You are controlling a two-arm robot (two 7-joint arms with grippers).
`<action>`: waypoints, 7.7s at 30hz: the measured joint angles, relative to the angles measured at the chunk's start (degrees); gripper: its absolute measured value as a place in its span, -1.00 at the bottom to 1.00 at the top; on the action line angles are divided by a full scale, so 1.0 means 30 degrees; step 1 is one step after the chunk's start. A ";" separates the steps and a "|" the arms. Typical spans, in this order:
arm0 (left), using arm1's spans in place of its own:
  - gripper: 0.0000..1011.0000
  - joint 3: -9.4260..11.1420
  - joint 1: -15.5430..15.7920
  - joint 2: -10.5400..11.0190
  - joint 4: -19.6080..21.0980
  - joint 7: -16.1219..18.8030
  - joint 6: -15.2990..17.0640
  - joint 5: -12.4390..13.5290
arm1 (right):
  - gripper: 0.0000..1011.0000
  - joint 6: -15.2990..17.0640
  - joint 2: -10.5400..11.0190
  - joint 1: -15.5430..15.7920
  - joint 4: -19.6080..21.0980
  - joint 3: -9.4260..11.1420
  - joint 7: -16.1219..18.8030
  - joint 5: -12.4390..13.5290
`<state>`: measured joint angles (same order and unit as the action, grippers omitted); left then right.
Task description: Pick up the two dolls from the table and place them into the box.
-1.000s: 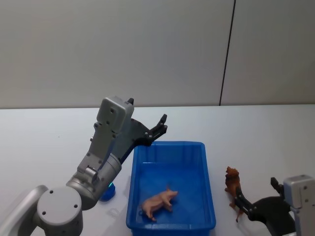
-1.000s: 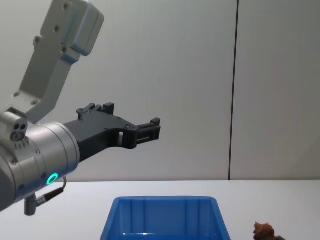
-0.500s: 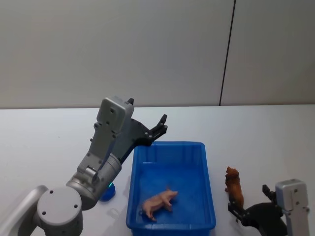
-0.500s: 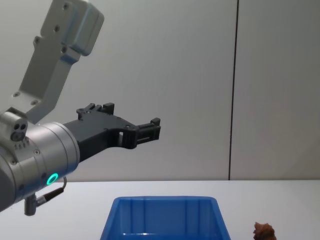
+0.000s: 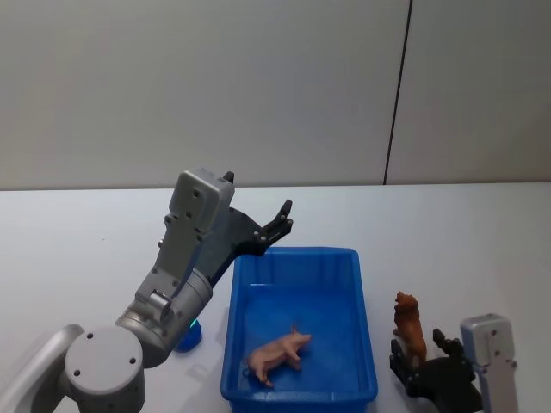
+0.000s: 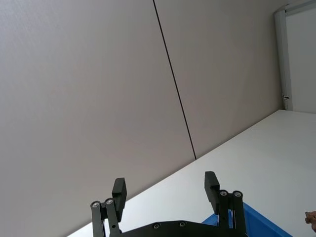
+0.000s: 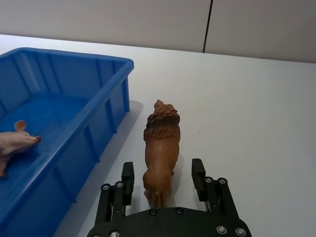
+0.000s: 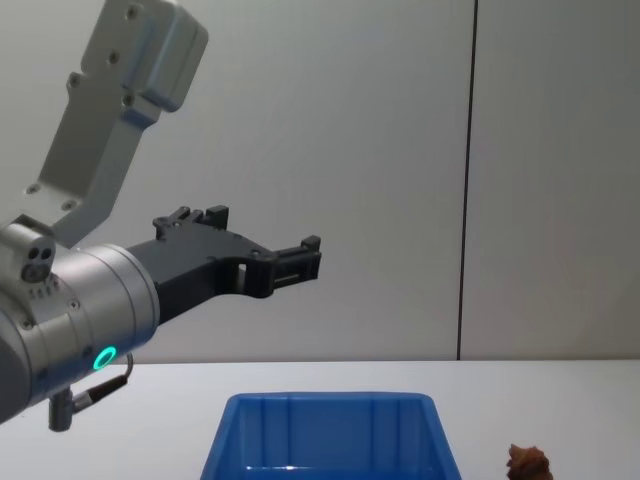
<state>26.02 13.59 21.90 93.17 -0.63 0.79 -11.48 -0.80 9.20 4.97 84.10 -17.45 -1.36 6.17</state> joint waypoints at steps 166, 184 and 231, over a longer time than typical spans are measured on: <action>0.98 -0.1780 -0.2643 0.2330 -0.2212 -0.0206 0.2501 -0.4630 | 0.98 -0.0163 0.0109 0.1179 0.4717 0.0215 -0.1976 -0.1038; 0.98 -0.1817 -0.2340 0.1946 -0.3297 -0.1068 0.2935 -0.4796 | 0.98 -0.0164 0.0108 0.1178 0.4715 0.0215 -0.1973 -0.1039; -0.65 -0.2096 -0.1812 0.1597 -0.3072 -0.2260 0.2348 -0.3815 | 0.98 -0.0164 0.0107 0.1178 0.4715 0.0215 -0.1972 -0.1039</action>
<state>19.74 8.15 26.68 83.96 -7.41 7.84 -22.93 -1.29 9.52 8.50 98.25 -16.81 -7.27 3.05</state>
